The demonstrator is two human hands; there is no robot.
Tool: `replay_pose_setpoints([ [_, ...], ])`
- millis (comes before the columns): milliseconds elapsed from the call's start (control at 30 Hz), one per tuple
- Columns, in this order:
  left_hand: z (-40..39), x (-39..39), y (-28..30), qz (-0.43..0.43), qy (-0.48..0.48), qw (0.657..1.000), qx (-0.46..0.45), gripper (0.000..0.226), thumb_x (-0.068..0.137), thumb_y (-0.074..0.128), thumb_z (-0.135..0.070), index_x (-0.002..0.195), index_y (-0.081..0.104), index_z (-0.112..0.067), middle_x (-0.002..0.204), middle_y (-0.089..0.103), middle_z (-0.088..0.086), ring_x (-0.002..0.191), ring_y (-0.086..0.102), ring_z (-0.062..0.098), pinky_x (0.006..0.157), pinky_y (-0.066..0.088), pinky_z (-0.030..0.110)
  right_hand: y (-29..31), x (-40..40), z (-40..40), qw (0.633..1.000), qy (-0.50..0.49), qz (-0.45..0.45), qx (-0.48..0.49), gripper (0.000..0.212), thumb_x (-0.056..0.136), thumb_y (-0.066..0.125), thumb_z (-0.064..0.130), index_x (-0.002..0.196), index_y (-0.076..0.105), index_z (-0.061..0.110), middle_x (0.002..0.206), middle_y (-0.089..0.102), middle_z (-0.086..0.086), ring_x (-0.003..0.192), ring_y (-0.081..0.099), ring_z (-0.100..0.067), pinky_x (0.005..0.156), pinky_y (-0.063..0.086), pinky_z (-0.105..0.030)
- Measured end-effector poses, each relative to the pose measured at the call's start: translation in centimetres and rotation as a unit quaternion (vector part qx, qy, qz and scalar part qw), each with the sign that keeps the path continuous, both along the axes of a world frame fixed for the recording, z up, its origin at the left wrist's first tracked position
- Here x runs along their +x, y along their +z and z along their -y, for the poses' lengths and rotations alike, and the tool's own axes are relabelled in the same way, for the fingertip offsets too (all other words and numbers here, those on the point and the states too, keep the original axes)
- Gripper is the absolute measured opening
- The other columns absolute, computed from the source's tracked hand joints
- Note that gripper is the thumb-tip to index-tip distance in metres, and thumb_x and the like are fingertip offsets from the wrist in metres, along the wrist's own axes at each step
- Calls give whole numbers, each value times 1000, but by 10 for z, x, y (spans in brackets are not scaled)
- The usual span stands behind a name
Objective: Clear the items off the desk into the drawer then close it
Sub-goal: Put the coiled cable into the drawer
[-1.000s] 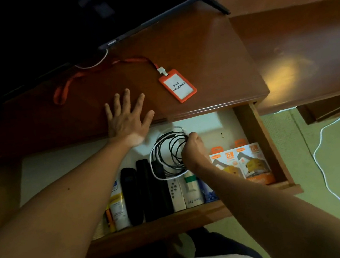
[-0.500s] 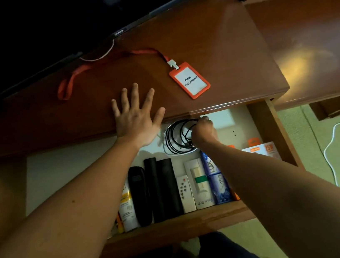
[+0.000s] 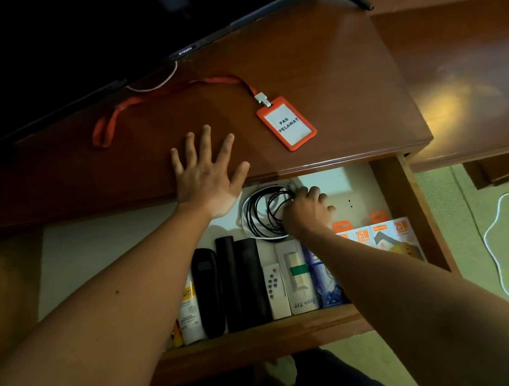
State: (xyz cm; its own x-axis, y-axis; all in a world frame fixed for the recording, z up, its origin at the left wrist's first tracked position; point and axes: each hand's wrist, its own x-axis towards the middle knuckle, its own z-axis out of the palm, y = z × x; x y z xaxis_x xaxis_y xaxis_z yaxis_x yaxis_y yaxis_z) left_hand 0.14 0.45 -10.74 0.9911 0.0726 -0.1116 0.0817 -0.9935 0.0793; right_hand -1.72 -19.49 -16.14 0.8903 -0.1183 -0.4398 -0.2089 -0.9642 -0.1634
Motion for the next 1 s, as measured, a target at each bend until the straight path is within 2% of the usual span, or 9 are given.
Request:
replay_pose_setpoints([
  [233, -2, -1, 2, -9, -2, 1000, -13, 73, 92, 7, -74, 157, 4, -41, 168, -7, 5, 153, -9, 34, 119, -3, 61, 12, -28, -7, 998, 42, 39, 24, 57, 94, 45, 27, 148, 33, 14, 147, 36, -14, 132, 35, -36, 102, 31, -52],
  [333, -2, -2, 2, -10, 1, 1000, -26, 73, 91, 8, -76, 156, 5, -43, 168, -8, 3, 153, -10, 32, 120, -5, 60, 24, -42, -12, 994, 72, 73, 22, 74, 95, 45, 29, 158, 11, 14, 165, 5, -13, 147, 15, -34, 114, 20, -55],
  [433, -3, -1, 2, -13, 1, 999, -33, 73, 91, 9, -77, 156, 6, -44, 168, -8, 2, 153, -11, 32, 119, -5, 60, 31, -49, -14, 995, 61, 68, 27, 78, 98, 40, 28, 159, -5, 12, 165, -20, -11, 153, -10, -32, 120, 3, -56],
  [500, -3, -2, 2, -12, 2, 999, -31, 73, 91, 9, -76, 156, 5, -44, 168, -8, 3, 153, -11, 32, 119, -5, 60, 31, -49, -12, 995, 75, 60, 30, 73, 98, 39, 28, 159, 3, 11, 167, -13, -12, 153, -11, -32, 120, 1, -57],
  [600, -2, -2, 3, -10, 1, 1000, -27, 73, 91, 9, -76, 156, 5, -43, 168, -8, 3, 153, -11, 32, 119, -5, 59, 29, -46, -8, 991, 126, 45, 25, 61, 97, 42, 26, 155, 26, 12, 166, 10, -11, 153, -1, -34, 118, 6, -60],
  [667, -1, -1, 3, -14, 1, 1000, -24, 73, 91, 8, -75, 156, 3, -43, 168, -9, 3, 153, -12, 32, 120, -5, 59, 32, -44, -8, 983, 151, 99, 37, 51, 95, 48, 26, 144, 45, 14, 158, 33, -11, 147, 21, -35, 112, 22, -57],
  [733, -1, 0, 2, -13, 4, 1000, -18, 74, 91, 6, -76, 156, 1, -43, 168, -10, 3, 153, -12, 32, 120, -4, 60, 39, -40, -9, 967, 161, 190, 59, 36, 90, 52, 27, 125, 59, 17, 137, 54, -6, 125, 44, -33, 97, 36, -49],
  [867, -1, -1, 0, -9, 11, 1000, -8, 74, 90, 5, -77, 156, 1, -44, 168, -10, 2, 153, -10, 32, 120, -2, 59, 51, -17, -15, 942, 100, 306, 100, 19, 83, 59, 24, 100, 59, 15, 107, 58, -9, 97, 50, -34, 79, 39, -45],
  [1000, -1, -1, -1, 0, 9, 1000, -12, 74, 90, 9, -76, 156, 5, -44, 168, -7, 2, 153, -6, 32, 120, -1, 59, 68, 22, -19, 933, 75, 336, 107, 24, 86, 53, 26, 105, 57, 12, 110, 56, -12, 97, 49, -36, 78, 38, -46],
])
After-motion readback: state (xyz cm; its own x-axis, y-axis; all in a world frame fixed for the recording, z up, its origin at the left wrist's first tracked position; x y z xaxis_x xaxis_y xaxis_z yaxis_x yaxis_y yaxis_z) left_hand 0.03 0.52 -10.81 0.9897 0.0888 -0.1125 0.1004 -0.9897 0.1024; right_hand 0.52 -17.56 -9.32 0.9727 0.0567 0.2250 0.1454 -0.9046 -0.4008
